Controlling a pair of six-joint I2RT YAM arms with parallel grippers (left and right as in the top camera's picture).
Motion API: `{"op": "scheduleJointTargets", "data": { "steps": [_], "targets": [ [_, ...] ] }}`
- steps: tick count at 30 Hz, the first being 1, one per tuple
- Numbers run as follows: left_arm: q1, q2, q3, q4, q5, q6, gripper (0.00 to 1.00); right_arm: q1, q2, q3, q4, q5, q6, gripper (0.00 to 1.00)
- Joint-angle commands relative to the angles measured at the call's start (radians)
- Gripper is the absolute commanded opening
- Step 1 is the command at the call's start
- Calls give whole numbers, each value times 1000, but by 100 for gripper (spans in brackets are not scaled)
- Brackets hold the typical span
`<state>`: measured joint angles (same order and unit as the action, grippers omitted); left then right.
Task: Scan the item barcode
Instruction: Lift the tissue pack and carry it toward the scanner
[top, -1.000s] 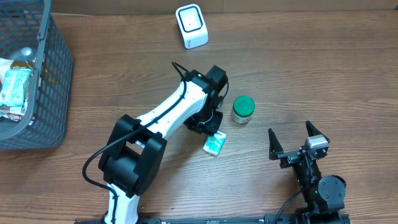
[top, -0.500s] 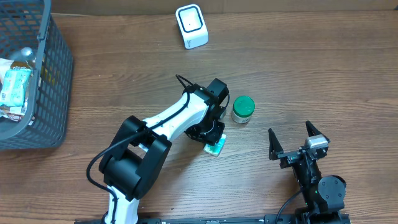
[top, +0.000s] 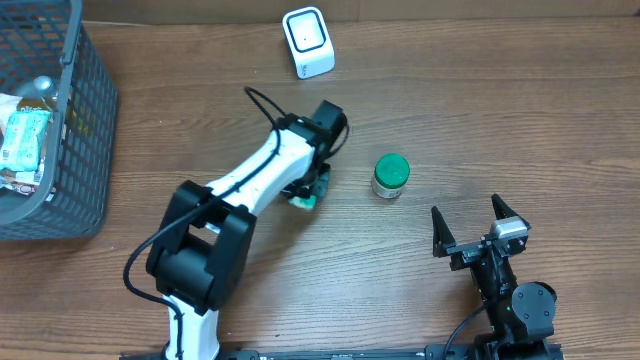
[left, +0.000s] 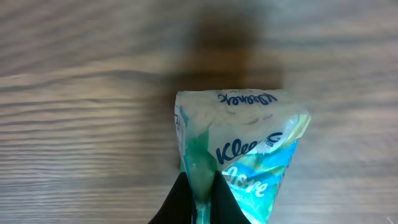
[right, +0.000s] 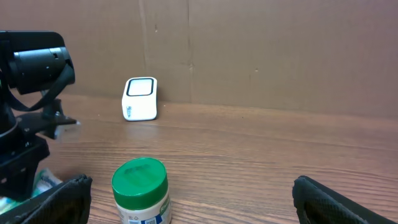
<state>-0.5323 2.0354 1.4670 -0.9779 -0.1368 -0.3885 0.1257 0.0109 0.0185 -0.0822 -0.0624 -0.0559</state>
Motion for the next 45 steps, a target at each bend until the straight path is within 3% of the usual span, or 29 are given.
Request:
{"op": "scheduleJointTargets", "data": {
  "steps": [1, 3, 4, 6, 10, 13, 35, 45],
  "targets": [
    [56, 18, 18, 31, 50, -45, 5, -3, -7, -11, 4, 8, -5, 100],
    [85, 18, 18, 54, 115, -4, 11, -3, -7, -11, 4, 8, -5, 100],
    [105, 18, 18, 63, 151, 22, 23, -3, -7, -11, 4, 9, -5, 100],
    [142, 18, 20, 60, 220, 69, 35, -3, -7, -11, 4, 8, -5, 100],
    [245, 18, 21, 59, 431, 162, 40, -3, -7, -11, 4, 8, -5, 100],
    [298, 18, 21, 59, 515, 181, 38, -3, -7, -11, 4, 8, -5, 100],
    [283, 18, -55, 127, 499, 209, 34, -3, -7, -11, 4, 8, -5, 100],
    [283, 19, -159, 237, 504, 198, 30, -3, -7, -11, 4, 8, -5, 100]
  ]
}}
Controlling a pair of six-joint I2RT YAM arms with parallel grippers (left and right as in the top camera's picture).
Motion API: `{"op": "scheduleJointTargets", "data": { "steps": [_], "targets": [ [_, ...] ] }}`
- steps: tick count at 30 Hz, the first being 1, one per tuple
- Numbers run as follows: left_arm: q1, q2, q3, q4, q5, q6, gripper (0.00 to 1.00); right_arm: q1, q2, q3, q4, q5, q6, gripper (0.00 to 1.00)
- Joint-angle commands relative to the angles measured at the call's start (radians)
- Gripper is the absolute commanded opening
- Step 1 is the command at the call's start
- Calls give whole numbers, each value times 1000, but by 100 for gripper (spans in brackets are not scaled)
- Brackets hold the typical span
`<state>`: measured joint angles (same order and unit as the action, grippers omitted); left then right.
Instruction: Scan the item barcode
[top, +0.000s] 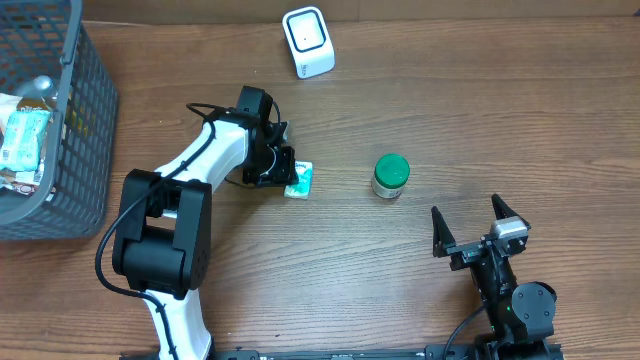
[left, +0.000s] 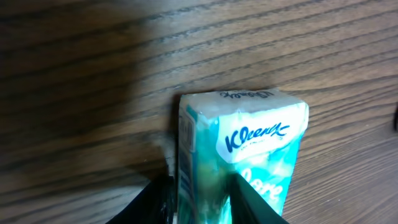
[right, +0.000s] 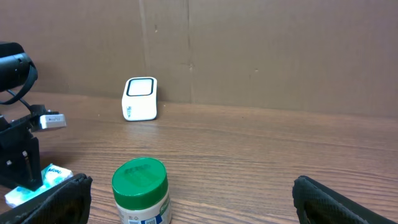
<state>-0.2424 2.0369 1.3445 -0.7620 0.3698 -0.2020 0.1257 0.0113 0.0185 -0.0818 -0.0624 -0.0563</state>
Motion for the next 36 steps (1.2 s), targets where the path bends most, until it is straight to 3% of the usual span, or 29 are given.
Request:
{"op": "scheduleJointTargets", "data": {
  "steps": [1, 3, 5, 12, 18, 22, 25, 28, 32, 36],
  "targets": [
    [-7, 18, -47, 37, -2, 11, 29, -3, -7, -11, 3, 8, -5, 100],
    [-7, 18, -60, 56, -3, 11, 26, -3, -7, -11, 4, 8, -5, 100],
    [-7, 18, -59, 59, -3, 12, 4, -3, -7, -11, 3, 8, -5, 100],
    [-35, -29, 50, -40, -94, 11, 4, -3, -7, -11, 4, 9, -4, 100],
    [-171, -83, 148, -138, -403, -90, 4, -3, -7, -11, 4, 8, -5, 100],
    [-325, -80, 169, -179, -633, -129, 4, -3, -7, -11, 4, 8, -5, 100],
    [-468, -78, 169, -203, -890, -173, 4, -3, -7, -11, 4, 8, -5, 100],
    [-544, -76, 167, -214, -1000, -172, 4, -3, -7, -11, 4, 8, -5, 100],
    [-596, -59, 155, -209, -1066, -173, 4, -3, -7, -11, 4, 8, -5, 100],
    [-623, -14, 154, -209, -1109, -258, 4, -3, -7, -11, 4, 8, -5, 100]
  ]
}}
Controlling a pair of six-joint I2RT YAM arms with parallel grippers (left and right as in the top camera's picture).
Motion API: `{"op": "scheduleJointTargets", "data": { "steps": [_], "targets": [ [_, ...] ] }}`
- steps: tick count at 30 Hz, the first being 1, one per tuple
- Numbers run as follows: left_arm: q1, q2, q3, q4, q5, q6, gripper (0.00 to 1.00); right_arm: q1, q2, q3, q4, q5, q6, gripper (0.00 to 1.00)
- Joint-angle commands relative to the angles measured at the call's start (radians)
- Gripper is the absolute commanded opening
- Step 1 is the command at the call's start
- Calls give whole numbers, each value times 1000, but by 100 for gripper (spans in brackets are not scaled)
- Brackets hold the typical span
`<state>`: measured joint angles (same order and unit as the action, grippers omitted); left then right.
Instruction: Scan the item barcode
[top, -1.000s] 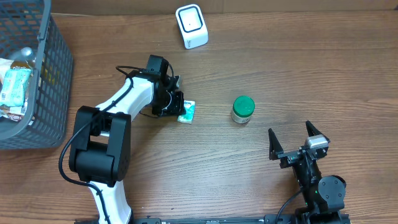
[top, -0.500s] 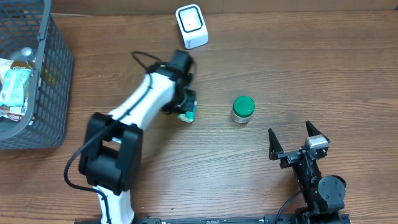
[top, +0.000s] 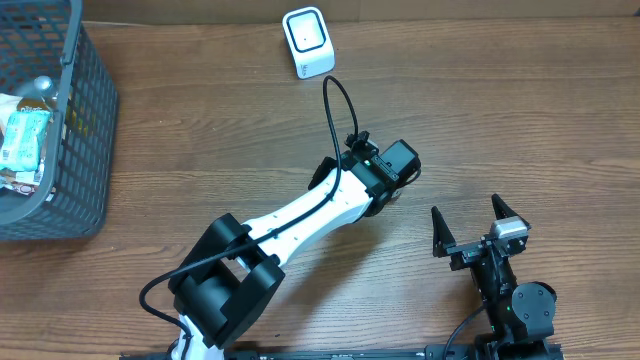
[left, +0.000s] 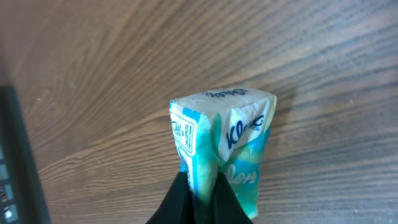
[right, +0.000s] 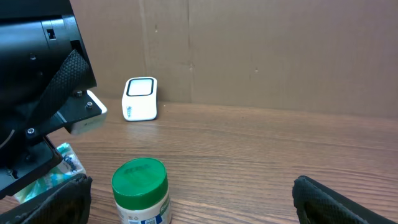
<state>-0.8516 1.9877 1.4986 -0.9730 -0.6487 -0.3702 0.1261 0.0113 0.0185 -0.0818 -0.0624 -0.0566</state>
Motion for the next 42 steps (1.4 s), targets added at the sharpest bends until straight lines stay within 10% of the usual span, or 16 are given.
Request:
{"op": "scheduleJointTargets", "data": {
  "steps": [1, 19, 34, 38, 42],
  "targets": [
    [-14, 45, 0, 1, -86, -106, 4, -4, -7, -11, 4, 8, -4, 100],
    [-13, 137, 0, 10, -10, -135, 6, -4, -7, -11, 3, 8, -4, 100],
    [-11, 137, 85, -44, -2, -136, 51, -4, -7, -11, 4, 8, -4, 100],
    [26, 137, 214, -138, 138, -119, 75, -4, -7, -11, 3, 8, -4, 100],
    [104, 137, 245, -148, 334, -29, 77, -4, -7, -11, 4, 8, -4, 100]
  ]
}}
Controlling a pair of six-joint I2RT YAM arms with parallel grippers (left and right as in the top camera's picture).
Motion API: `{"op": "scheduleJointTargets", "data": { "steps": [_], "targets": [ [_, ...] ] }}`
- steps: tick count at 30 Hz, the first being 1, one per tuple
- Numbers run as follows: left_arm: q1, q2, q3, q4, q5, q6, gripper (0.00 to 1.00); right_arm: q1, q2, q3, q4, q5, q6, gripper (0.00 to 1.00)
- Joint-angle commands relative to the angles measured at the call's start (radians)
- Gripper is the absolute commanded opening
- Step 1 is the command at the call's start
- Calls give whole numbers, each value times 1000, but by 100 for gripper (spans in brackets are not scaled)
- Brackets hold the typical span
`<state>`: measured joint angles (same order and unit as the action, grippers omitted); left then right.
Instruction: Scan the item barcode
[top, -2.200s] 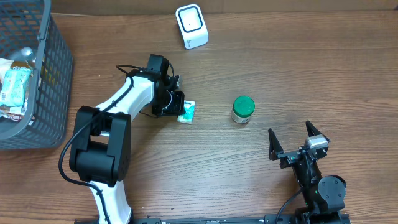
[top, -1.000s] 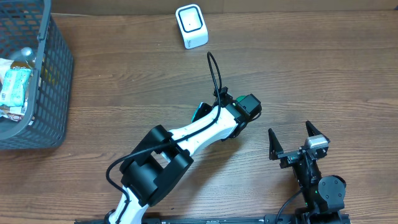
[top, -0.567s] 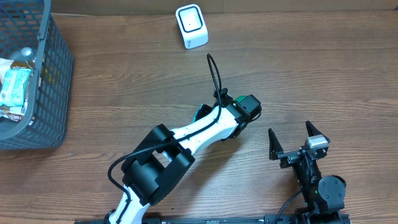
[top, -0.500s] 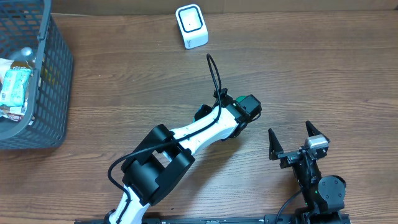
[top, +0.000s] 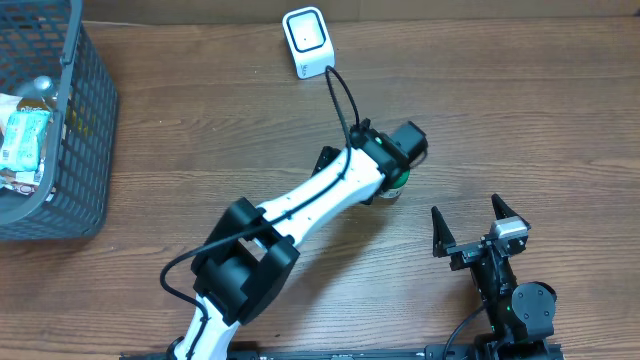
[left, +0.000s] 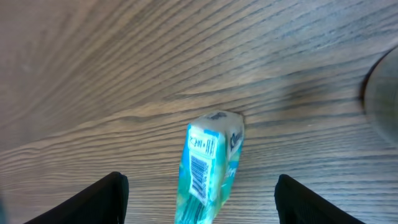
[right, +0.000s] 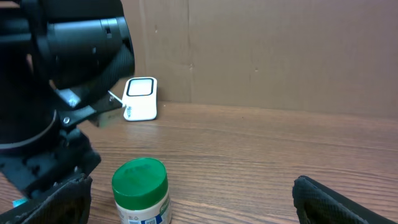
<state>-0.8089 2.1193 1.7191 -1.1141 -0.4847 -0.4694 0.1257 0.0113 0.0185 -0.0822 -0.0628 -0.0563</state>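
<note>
A teal Kleenex tissue pack (left: 208, 165) shows in the left wrist view with its barcode label (left: 200, 157) facing the camera. It sits loose between the spread fingers of my left gripper (left: 202, 200), which is open and touches nothing. In the overhead view the left arm's head (top: 400, 145) hides the pack, right beside the green-lidded jar (top: 396, 182). The white scanner (top: 308, 42) stands at the far edge. My right gripper (right: 199, 205) is open near the front edge, behind the jar (right: 140, 190).
A dark wire basket (top: 85, 120) with several packaged items stands at the far left. A brown cardboard wall (right: 261, 50) backs the table behind the scanner (right: 141, 98). The left arm (top: 310, 215) stretches diagonally across the middle.
My left gripper was shut on the tissue pack; now its fingers are wide apart and the pack is free, barcode side up. The arm's head sits slightly farther back by the jar.
First my left gripper was shut on the tissue pack left of the jar. Then it was farther left with the pack on the wood between loosened fingers. Later it held the pack shut beside the jar, and now it is open. The right arm stayed still.
</note>
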Motion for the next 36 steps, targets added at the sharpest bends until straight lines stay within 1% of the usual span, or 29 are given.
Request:
{"op": "scheduleJointTargets", "data": {
  "steps": [1, 6, 9, 12, 13, 15, 21, 23, 24, 26, 27, 28, 30, 32, 36],
  "targets": [
    [84, 5, 24, -9, 211, 93, 77, -3, -7, -11, 4, 9, -5, 100],
    [187, 5, 24, -13, 412, 200, 77, -3, -7, -11, 4, 9, -5, 100],
    [228, 5, 16, -12, 509, 271, 76, -3, -7, -11, 4, 9, -5, 100],
    [235, 5, -4, -7, 511, 352, 76, -3, -7, -11, 4, 9, -5, 100],
    [233, 5, -15, 0, 512, 364, 76, -3, -7, -11, 4, 9, -5, 100],
    [232, 5, -38, 15, 513, 365, 76, -3, -7, -11, 4, 9, -5, 100],
    [232, 5, -153, 108, 523, 362, 67, -3, -7, -11, 4, 9, -5, 100],
    [232, 5, -177, 135, 523, 357, 61, -3, -7, -11, 4, 9, -5, 100],
    [232, 5, -187, 150, 523, 357, 53, -3, -7, -11, 4, 9, -5, 100],
    [232, 5, -198, 168, 523, 352, 32, -3, -7, -11, 4, 9, -5, 100],
    [232, 5, -198, 174, 526, 343, 27, -3, -7, -11, 4, 9, -5, 100],
    [232, 5, -198, 177, 529, 336, 27, -3, -7, -11, 4, 9, -5, 100],
    [232, 5, -198, 185, 547, 323, 31, -3, -7, -11, 4, 9, -5, 100],
    [232, 5, -198, 198, 590, 323, 41, -3, -7, -11, 4, 9, -5, 100],
    [230, 5, -198, 211, 616, 284, 44, -3, -7, -11, 4, 9, -4, 100]
  ]
}}
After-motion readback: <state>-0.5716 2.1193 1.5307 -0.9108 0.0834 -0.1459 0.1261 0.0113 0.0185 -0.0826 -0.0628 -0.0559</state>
